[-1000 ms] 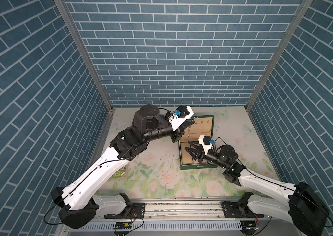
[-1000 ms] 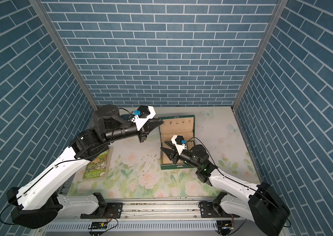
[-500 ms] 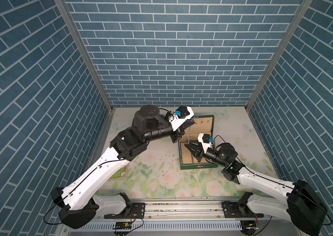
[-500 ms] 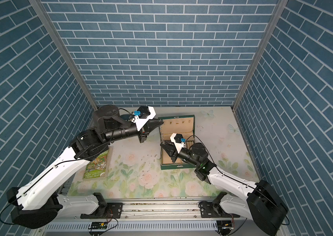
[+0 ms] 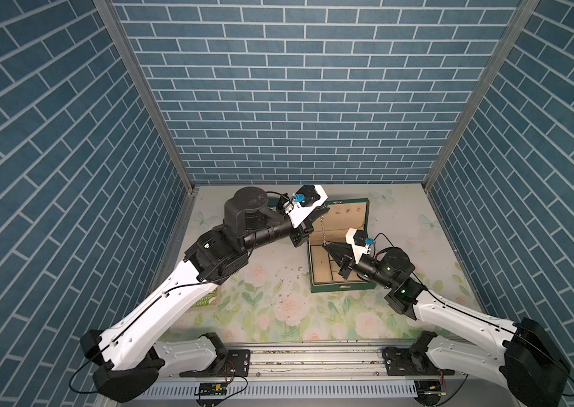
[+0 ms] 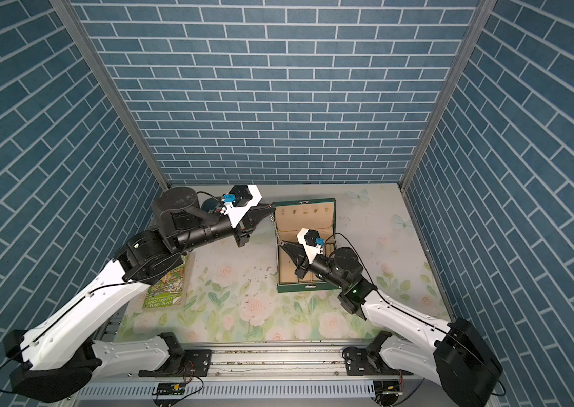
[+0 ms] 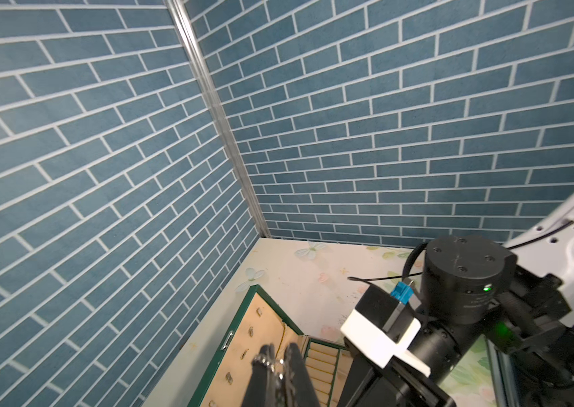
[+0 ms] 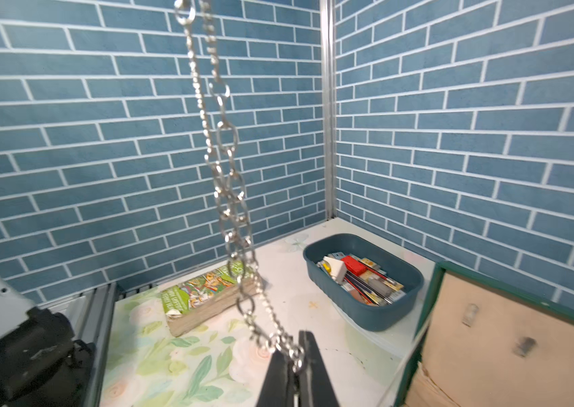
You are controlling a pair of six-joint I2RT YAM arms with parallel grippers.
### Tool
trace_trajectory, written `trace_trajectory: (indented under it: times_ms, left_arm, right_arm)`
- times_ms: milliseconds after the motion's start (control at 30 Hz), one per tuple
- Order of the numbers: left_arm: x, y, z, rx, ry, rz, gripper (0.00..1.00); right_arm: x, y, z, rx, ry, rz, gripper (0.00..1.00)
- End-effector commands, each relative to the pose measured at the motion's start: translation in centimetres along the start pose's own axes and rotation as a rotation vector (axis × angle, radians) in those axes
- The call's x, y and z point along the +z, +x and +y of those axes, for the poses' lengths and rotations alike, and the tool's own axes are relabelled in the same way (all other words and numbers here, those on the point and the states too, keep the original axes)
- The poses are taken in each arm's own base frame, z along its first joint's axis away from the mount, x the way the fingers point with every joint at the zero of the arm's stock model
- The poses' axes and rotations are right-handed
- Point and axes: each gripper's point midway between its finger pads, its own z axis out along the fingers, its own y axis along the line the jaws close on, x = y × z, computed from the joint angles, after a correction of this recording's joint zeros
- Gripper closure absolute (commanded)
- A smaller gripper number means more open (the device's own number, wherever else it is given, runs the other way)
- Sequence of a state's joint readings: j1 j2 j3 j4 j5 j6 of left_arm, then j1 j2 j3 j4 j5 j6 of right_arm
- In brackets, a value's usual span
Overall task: Put jewelry chain into jewelry box
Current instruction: Hang the necklace on the jewelry box clasp.
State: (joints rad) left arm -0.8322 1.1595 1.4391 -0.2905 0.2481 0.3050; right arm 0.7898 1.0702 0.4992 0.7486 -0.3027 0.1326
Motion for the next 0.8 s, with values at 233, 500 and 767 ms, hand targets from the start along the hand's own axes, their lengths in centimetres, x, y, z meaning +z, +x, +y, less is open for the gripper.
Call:
trace_trajectory:
  times_ms: [233,500,767]
  left_arm:
    - [0.6,3.5,3.8,-0.110,-0.299,-0.097,1.00]
    - [2.2,6.9,5.6,-0.215,-0.443,-0.135,1.00]
    - [4.5,9.8,6.9,-0.281,-0.539,-0.156,1.00]
  right_arm:
    - [-0.9,0.6,-5.9,-0.026,0.328,0.089,1.00]
    - [-1.2,0.4,-9.5,0.010,0.484,0.096,1.00]
    - [-1.7,0.6,-13.8,0.071,0.607,0.081,1.00]
